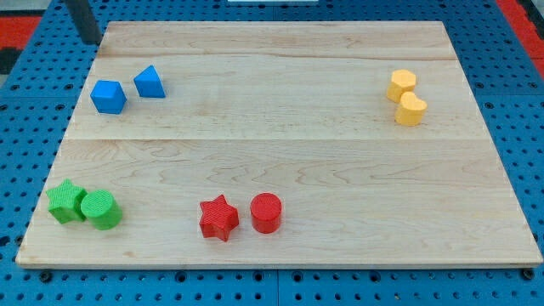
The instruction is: Place the triangle right to the blue cube
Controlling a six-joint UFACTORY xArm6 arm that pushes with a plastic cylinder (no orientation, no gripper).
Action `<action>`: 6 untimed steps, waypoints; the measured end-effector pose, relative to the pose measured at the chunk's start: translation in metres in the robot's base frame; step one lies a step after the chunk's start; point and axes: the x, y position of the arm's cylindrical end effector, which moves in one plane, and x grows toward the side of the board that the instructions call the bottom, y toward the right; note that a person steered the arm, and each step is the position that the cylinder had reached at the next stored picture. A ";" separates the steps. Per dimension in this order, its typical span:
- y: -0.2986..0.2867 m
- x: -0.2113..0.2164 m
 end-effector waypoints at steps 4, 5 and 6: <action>0.104 0.088; 0.133 0.096; 0.142 0.103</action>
